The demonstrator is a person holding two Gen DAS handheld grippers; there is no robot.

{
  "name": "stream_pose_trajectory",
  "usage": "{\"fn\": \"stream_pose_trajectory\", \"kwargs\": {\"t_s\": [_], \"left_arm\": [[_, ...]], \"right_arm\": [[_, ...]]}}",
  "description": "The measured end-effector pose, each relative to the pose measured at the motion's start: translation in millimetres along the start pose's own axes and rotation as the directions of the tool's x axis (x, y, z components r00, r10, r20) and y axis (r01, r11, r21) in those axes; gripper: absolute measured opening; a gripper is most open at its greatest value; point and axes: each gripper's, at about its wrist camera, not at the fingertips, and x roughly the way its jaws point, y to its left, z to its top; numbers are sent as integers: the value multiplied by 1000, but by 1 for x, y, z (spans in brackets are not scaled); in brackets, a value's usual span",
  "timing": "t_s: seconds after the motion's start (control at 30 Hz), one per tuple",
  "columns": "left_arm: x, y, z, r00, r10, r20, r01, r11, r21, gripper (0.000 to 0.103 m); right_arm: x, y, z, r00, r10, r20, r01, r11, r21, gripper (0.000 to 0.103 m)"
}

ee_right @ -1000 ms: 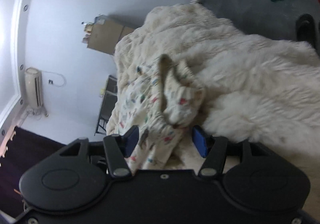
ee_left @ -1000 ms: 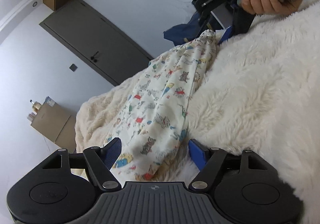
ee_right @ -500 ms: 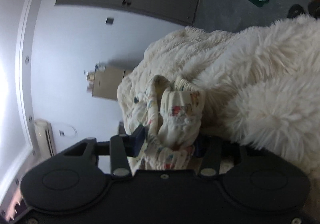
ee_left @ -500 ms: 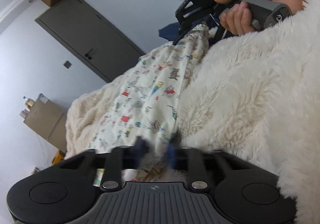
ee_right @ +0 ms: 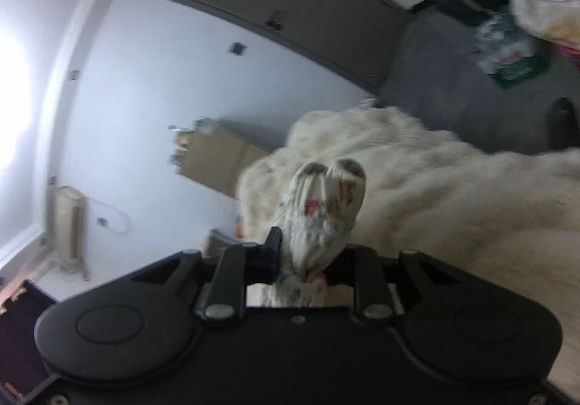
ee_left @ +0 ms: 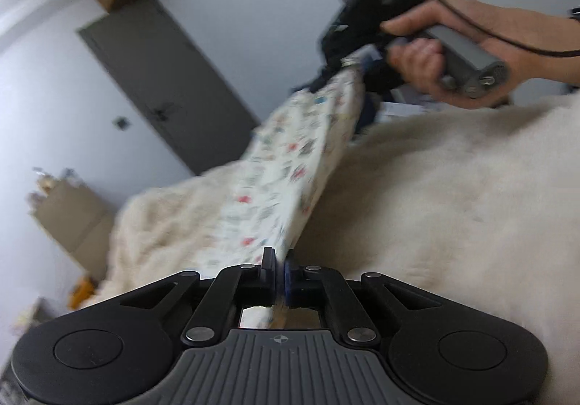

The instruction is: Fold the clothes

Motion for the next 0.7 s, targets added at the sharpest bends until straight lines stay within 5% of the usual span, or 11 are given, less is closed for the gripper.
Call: {"fn": "stream_pose_trajectory", "kwargs": {"t_s": [0.07, 0.13, 0.2, 0.27, 0.43, 0.5, 0.7], "left_arm": [[3, -17, 1, 999, -33, -8, 33, 999, 37, 0], [1, -15, 1, 1000, -15, -9, 15, 1000, 26, 1], [-4, -8, 1, 1000, 12, 4, -12, 1000, 2, 15], [-15, 3, 0, 997, 73, 18, -73, 997, -19, 56], [-24, 44, -14, 988, 151, -17, -152, 975, -163, 70], [-28, 64, -26, 986, 163, -48, -170, 947, -273, 72], [-29, 118, -74, 953, 236, -191, -303, 791, -532, 85]], "right_arm": [[0, -23, -2, 998, -60, -3, 60, 997, 39, 44], [2, -48, -4, 997, -69, -47, 73, 993, 92, 43], [-2, -61, -9, 997, -54, -53, 60, 989, 138, 42], [-7, -63, -12, 998, -36, -50, 43, 987, 155, 45], [-16, -49, -24, 994, -36, -100, 53, 984, 167, 54], [-16, -48, -28, 993, -34, -116, 54, 984, 172, 58], [8, -50, -31, 990, -25, -137, 52, 979, 198, 62]]}}
